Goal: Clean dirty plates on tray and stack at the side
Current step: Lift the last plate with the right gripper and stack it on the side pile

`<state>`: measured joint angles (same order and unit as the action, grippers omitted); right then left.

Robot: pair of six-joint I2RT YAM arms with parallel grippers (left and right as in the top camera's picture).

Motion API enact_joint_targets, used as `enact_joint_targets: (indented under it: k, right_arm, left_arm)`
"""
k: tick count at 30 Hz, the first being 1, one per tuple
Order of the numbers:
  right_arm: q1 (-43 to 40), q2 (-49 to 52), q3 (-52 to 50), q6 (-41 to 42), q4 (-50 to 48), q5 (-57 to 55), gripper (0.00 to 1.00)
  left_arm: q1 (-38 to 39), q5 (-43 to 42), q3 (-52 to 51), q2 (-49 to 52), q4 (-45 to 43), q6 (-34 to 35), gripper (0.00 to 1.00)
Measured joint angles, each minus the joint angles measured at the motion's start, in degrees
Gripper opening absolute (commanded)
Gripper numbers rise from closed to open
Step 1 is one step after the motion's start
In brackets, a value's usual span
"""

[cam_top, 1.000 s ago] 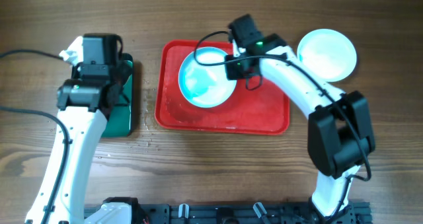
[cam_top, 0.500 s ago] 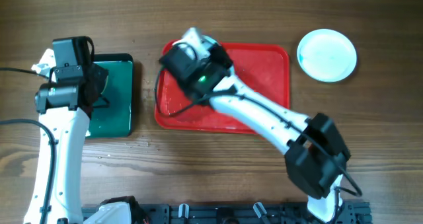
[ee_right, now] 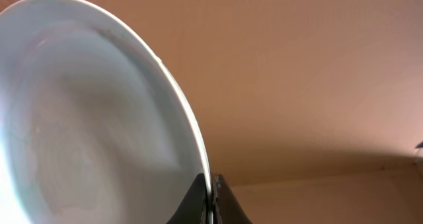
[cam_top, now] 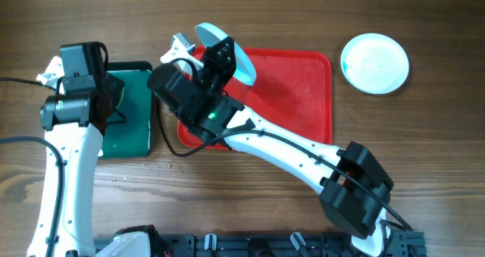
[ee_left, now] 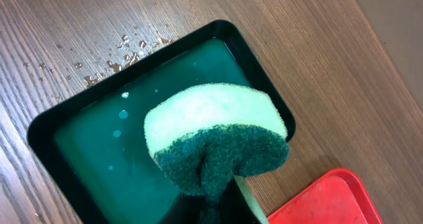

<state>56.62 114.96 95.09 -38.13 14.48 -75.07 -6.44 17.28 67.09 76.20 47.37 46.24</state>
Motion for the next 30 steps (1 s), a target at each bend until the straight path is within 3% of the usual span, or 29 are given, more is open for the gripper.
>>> enact_joint_targets:
  k: [10, 14, 17, 23, 27, 30]
  right_arm:
    - [-0.26, 0.0, 0.0, 0.61, 0.0, -0.46, 0.04]
    - [-2.73, 0.0, 0.02, 6.16, 2.91, 0.79, 0.04]
    - [-7.26, 0.0, 0.2, 15.32, 10.82, 5.18, 0.05]
    - [-24.46, 0.0, 0.24, 39.56, 24.98, 31.54, 0.04]
    - [-37.75, 0.0, 0.24, 49.92, 26.34, 52.15, 0.04]
    - [-46.99, 0.0, 0.24, 53.05, 26.32, 65.46, 0.04]
  left_arm:
    - [0.0, 0.0, -0.02, 0.0, 0.0, 0.0, 0.04]
    - [0.0, 0.0, 0.0, 0.0, 0.0, 0.0, 0.04]
    - [0.0, 0.02, 0.0, 0.0, 0.04, 0.0, 0.04]
    - [0.0, 0.0, 0.0, 0.0, 0.04, 0.0, 0.04]
    - [0.0, 0.0, 0.0, 0.0, 0.04, 0.0, 0.04]
    - [0.0, 0.0, -0.02, 0.0, 0.04, 0.0, 0.04]
